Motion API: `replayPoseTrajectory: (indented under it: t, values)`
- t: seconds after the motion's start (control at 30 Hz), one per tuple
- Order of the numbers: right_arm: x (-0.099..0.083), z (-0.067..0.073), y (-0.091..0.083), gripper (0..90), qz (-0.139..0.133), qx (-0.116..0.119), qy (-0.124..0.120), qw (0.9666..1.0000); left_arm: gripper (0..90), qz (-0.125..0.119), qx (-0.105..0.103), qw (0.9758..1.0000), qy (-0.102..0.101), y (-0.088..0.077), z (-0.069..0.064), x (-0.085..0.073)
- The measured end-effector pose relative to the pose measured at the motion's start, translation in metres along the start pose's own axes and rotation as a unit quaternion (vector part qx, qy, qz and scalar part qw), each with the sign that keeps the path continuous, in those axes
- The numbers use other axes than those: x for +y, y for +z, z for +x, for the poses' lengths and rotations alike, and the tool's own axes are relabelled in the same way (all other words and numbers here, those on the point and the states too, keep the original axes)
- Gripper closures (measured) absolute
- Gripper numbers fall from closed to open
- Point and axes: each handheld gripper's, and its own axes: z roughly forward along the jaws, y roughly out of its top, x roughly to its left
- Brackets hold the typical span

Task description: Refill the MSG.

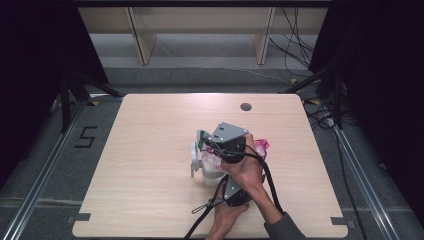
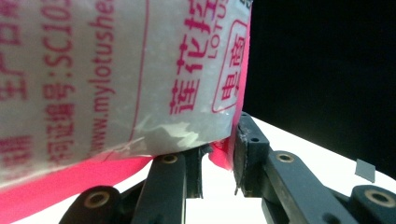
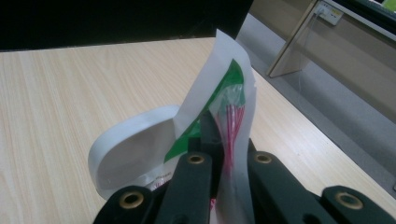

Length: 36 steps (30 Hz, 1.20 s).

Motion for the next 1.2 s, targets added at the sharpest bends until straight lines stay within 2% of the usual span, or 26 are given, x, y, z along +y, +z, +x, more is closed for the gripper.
replayPoseTrajectory:
  t: [0.03,0.07,0.1,0.27,0.33,0.37,0.4,0.43,0.57,0.67,0.8,0.93,1.03,1.07,1.13,1.2]
  values:
    - [0.0001,0.0003,0.0000,90.0,-0.001,0.000,0.001,1.0000,74.9,-0.024,0.008,0.9994,-0.022,0.0034,-0.0029,-0.0006]
    - [0.0002,0.0004,-0.0001,90.0,0.000,-0.001,0.001,1.0000,74.9,-0.032,0.010,0.9989,-0.032,0.0045,-0.0040,-0.0006]
    - [0.0002,0.0001,-0.0001,90.0,-0.001,-0.001,0.000,1.0000,74.9,-0.024,0.007,0.9994,-0.023,0.0039,-0.0028,-0.0005]
    - [-0.0001,0.0000,0.0004,90.0,0.001,0.000,-0.001,1.0000,74.9,-0.027,0.009,0.9993,-0.025,0.0044,-0.0027,-0.0007]
    - [0.0000,0.0007,0.0009,90.0,0.003,0.001,-0.002,1.0000,75.0,-0.017,-0.009,0.9997,-0.017,0.0036,-0.0009,-0.0005]
    - [0.0001,0.0002,0.0010,90.0,0.000,-0.002,-0.008,1.0000,75.0,-0.015,-0.008,0.9998,-0.014,0.0032,-0.0005,-0.0003]
    - [0.0001,0.0002,0.0010,90.0,0.000,-0.002,-0.008,1.0000,75.0,-0.015,-0.008,0.9998,-0.014,0.0032,-0.0005,-0.0003]
    - [0.0009,0.0011,0.0000,90.0,0.002,0.000,-0.005,1.0000,75.0,-0.027,-0.004,0.9995,-0.019,0.0052,-0.0011,0.0000]
    - [0.0001,0.0003,0.0008,90.0,0.006,-0.001,-0.006,1.0000,75.0,-0.028,-0.002,0.9993,-0.025,0.0074,-0.0016,-0.0004]
    - [-0.0007,-0.0007,0.0009,90.0,0.005,-0.003,-0.007,1.0000,75.0,-0.024,-0.002,0.9995,-0.018,0.0075,-0.0010,-0.0008]
    - [0.0013,0.0012,-0.0001,90.0,0.002,-0.004,-0.010,0.9999,75.0,-0.032,-0.005,0.9992,-0.025,0.0065,-0.0009,0.0004]
    - [-0.0006,0.0008,0.0019,90.0,0.009,-0.008,-0.010,0.9999,75.0,-0.026,-0.009,0.9994,-0.021,0.0073,-0.0001,-0.0004]
    - [0.0006,0.0015,-0.0008,90.0,0.005,-0.006,0.003,1.0000,75.0,-0.033,-0.009,0.9991,-0.026,0.0074,-0.0011,0.0009]
    - [0.0006,0.0015,-0.0008,90.0,0.005,-0.006,0.003,1.0000,75.0,-0.033,-0.009,0.9991,-0.026,0.0074,-0.0011,0.0009]
    - [0.0005,0.0013,0.0016,90.0,0.006,-0.007,-0.012,0.9999,75.0,-0.028,-0.008,0.9993,-0.022,0.0068,-0.0004,-0.0001]
    - [0.0004,0.0023,0.0013,90.0,0.008,-0.005,-0.008,0.9999,75.0,-0.024,-0.010,0.9995,-0.020,0.0060,0.0006,0.0002]
